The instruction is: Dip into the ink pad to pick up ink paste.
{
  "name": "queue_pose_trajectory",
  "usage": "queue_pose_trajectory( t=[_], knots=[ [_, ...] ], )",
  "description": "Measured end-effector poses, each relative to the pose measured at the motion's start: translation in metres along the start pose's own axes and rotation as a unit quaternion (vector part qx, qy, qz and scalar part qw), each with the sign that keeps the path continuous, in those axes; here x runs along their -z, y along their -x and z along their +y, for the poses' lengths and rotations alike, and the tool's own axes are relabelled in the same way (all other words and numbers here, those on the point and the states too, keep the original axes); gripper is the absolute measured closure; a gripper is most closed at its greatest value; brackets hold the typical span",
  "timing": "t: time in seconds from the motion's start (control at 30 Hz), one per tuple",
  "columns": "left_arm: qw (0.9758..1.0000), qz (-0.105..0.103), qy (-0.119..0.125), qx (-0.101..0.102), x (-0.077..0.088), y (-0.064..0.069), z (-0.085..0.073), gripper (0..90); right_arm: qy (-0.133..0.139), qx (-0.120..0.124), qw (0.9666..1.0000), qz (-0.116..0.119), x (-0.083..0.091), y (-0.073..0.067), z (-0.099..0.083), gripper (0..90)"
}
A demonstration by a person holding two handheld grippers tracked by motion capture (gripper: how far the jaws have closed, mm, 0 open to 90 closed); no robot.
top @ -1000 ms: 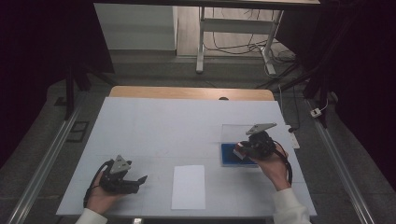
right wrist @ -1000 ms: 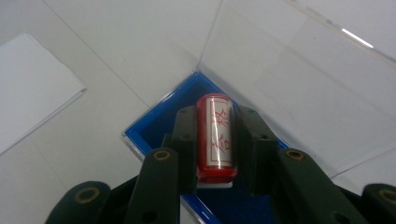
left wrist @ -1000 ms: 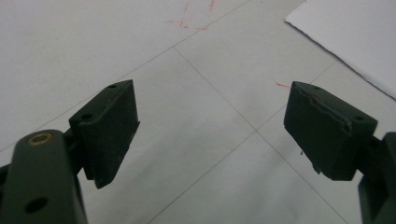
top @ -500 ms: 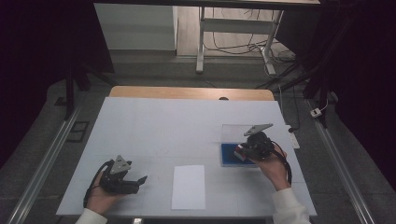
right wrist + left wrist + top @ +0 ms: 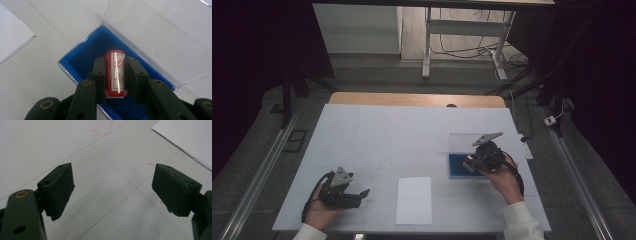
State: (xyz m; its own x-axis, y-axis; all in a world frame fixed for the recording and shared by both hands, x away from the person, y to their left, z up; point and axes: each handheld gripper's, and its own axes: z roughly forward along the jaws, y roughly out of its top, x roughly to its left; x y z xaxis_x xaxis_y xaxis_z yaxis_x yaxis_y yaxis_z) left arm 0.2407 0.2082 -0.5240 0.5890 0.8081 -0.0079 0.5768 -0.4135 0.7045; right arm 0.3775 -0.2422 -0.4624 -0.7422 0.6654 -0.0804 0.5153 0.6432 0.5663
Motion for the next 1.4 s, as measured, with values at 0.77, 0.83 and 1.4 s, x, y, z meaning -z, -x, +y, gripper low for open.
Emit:
queue_pose_trajectory(
  t=[0.77, 0.83, 1.4],
  knots=[
    [1.0, 0.001, 0.0, 0.001, 0.001, 0.0021, -0.0003, 18.0, -0.039, 0.013, 0.9989, -0.022, -0.0081, -0.0073, 0.0052, 70.8],
    [1.0, 0.003, 0.002, 0.001, 0.0018, 0.0019, -0.0004, 18.0, -0.038, 0.015, 0.9989, -0.023, -0.0083, -0.0074, 0.0048, 70.8],
    [1.0, 0.004, 0.001, 0.0, 0.0009, 0.0015, -0.0003, 18.0, -0.028, 0.01, 0.9994, -0.019, -0.0088, -0.0065, 0.0018, 70.8]
  ],
)
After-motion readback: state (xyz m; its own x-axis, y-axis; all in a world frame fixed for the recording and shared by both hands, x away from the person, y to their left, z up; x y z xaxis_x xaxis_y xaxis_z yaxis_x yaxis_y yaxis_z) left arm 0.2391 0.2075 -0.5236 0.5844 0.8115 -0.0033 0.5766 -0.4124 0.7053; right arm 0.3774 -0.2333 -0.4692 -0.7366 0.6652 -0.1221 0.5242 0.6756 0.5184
